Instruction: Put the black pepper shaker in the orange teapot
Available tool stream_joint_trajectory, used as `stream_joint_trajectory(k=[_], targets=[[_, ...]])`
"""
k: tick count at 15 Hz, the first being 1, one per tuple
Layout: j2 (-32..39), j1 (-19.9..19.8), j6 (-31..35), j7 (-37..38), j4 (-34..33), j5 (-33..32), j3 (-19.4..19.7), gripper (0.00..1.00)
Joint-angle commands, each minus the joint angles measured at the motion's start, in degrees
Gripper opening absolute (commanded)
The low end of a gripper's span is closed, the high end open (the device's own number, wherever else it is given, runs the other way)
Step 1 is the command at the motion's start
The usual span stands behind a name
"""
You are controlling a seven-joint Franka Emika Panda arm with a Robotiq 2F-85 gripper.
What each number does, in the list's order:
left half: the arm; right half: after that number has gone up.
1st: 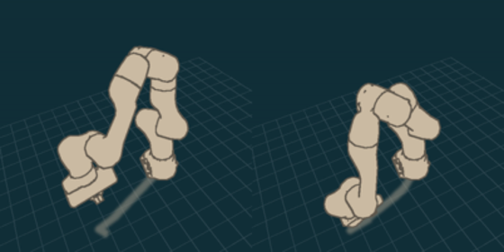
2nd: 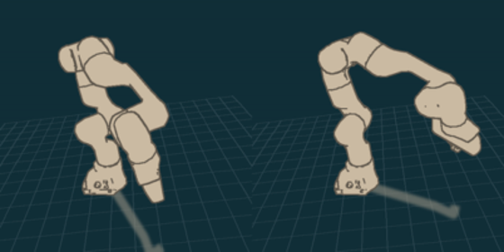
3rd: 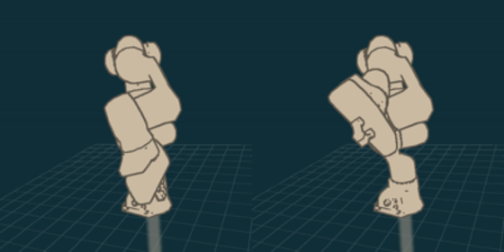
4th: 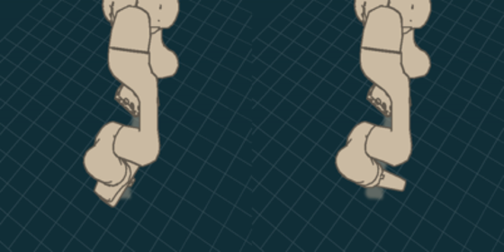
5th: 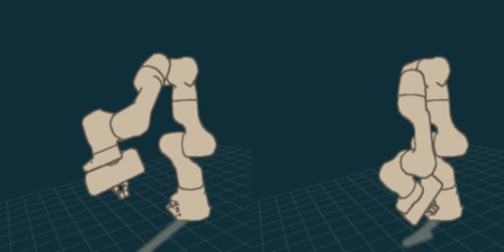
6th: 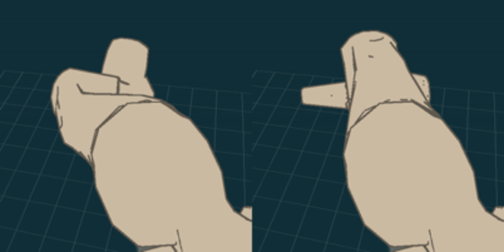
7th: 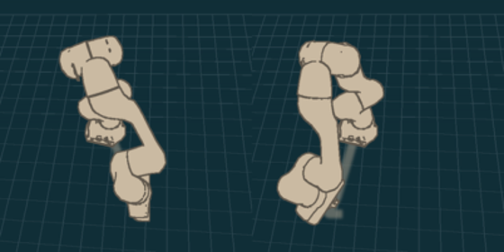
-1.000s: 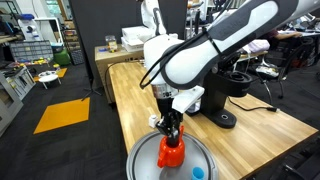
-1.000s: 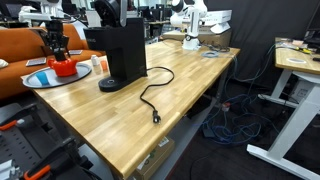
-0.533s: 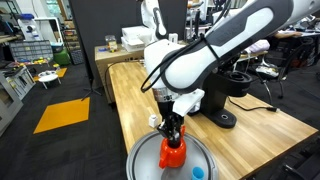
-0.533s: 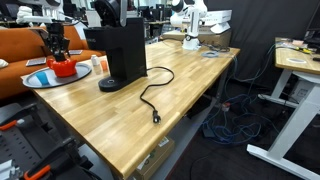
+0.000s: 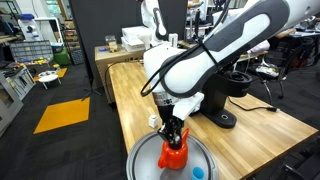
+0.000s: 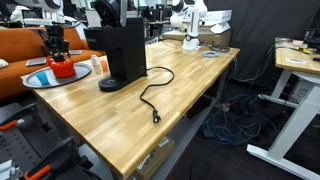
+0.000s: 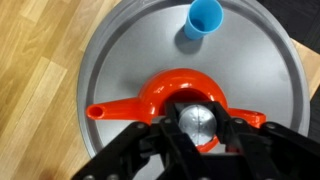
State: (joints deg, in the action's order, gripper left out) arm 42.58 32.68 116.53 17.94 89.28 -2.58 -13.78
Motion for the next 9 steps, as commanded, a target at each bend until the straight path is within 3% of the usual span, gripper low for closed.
stream_joint_trajectory(k=[1, 2, 3, 8, 9], targets=[[0.48, -0.15, -1.17, -1.59, -1.28, 0.82, -0.24, 0.17], [0.4, -0.29, -0.75, -1.79, -1.16, 1.05, -0.37, 0.64], [0.34, -0.41, -0.6, -1.97, -1.1, 1.28, -0.47, 0.65], [-0.12, -0.71, -0.21, -2.04, -0.42, 1.58, -0.35, 0.98], [-0.22, -0.78, -0.18, -2.04, -0.29, 1.59, -0.33, 0.99]])
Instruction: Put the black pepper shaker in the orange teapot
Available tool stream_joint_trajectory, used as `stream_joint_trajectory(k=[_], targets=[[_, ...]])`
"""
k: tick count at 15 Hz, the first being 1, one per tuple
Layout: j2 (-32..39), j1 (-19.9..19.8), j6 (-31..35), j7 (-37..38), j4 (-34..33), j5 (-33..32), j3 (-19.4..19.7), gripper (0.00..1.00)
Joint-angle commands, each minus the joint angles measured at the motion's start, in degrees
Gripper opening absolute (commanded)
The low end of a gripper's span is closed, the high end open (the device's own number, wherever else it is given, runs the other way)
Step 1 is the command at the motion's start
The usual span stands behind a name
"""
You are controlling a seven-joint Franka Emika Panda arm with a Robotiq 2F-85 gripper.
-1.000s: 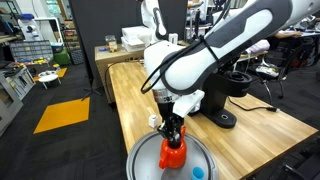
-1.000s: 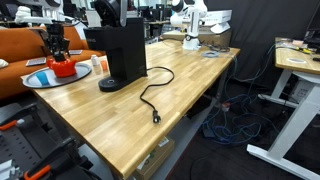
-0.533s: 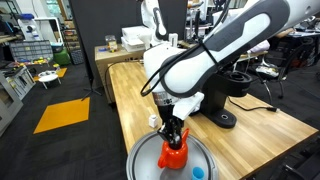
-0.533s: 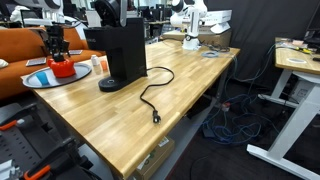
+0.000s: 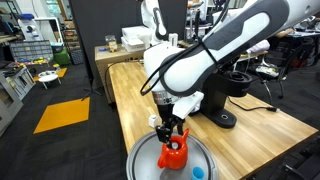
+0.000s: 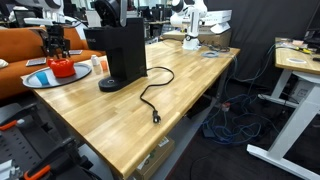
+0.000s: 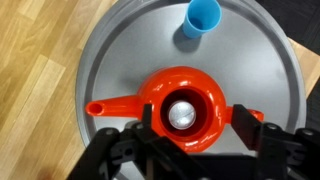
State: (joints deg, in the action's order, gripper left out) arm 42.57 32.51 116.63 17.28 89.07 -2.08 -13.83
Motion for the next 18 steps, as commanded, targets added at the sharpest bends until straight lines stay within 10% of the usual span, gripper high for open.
stream_joint_trajectory(k=[1, 18], targets=[[-0.55, -0.71, -0.03, -1.32, 0.29, 1.12, -0.28, 1.0], [-37.78, -3.26, 6.83, 7.24, 36.57, 12.49, -5.01, 1.0]])
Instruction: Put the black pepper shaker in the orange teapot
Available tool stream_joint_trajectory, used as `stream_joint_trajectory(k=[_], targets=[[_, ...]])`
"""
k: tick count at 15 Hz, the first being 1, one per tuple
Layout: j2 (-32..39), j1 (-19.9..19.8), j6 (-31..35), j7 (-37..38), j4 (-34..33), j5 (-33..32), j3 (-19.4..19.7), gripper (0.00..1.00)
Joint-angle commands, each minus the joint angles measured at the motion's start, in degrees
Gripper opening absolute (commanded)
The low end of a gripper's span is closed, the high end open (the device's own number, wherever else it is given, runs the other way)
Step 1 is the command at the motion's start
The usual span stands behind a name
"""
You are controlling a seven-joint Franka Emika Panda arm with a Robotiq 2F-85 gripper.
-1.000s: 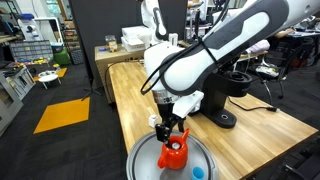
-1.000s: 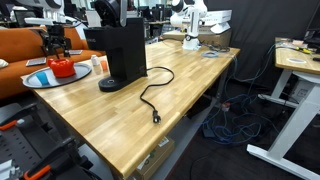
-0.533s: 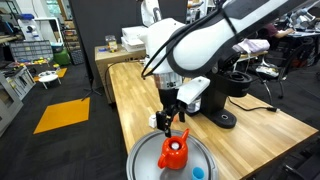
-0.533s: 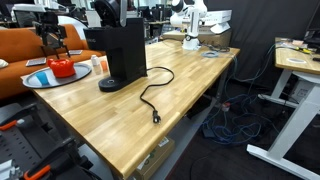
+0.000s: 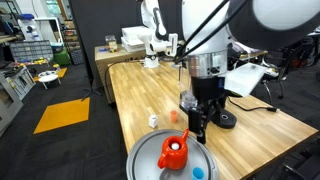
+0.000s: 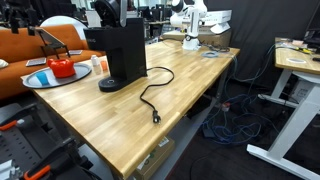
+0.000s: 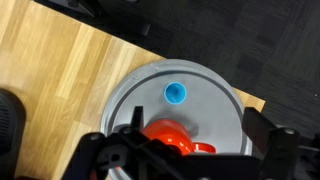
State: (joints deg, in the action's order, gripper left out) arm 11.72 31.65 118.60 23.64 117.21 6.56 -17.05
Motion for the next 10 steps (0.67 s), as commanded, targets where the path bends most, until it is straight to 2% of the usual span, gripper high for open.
stream_joint_trajectory(k=[1, 10], targets=[[-9.54, -2.98, 5.46, 1.1, 11.09, 5.24, -1.99, 1.0], [-30.17, -8.4, 10.85, 3.27, 34.66, 16.54, -1.66, 1.0]])
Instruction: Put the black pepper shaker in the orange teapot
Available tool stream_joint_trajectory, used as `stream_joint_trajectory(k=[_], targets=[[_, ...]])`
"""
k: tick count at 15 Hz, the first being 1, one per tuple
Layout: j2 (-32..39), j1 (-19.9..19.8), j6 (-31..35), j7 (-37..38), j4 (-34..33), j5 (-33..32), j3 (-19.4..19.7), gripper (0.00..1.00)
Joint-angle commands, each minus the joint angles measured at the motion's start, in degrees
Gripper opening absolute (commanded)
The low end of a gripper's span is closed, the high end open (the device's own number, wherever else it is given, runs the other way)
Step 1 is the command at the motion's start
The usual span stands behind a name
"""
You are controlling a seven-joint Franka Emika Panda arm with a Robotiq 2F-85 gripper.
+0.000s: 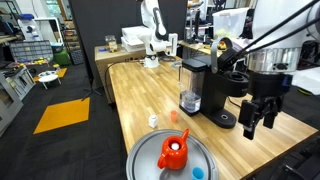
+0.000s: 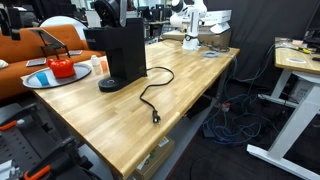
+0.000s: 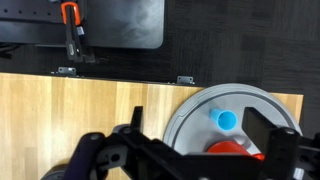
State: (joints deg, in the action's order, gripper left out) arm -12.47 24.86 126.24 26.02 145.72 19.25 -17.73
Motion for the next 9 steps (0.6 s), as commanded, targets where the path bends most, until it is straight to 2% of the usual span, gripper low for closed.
stream_joint_trajectory(k=[1, 2, 5, 9], targets=[[-7.76, -1.81, 3.47, 0.59, 7.99, 5.19, -0.85, 1.0], [-3.88, -2.35, 0.64, -0.32, 4.3, 2.89, -1.35, 1.0], [-7.26, -2.41, 1.65, -0.32, 7.23, 4.29, -1.21, 1.0], [-7.45, -2.4, 1.8, -0.13, 7.28, 4.32, -1.25, 1.0]])
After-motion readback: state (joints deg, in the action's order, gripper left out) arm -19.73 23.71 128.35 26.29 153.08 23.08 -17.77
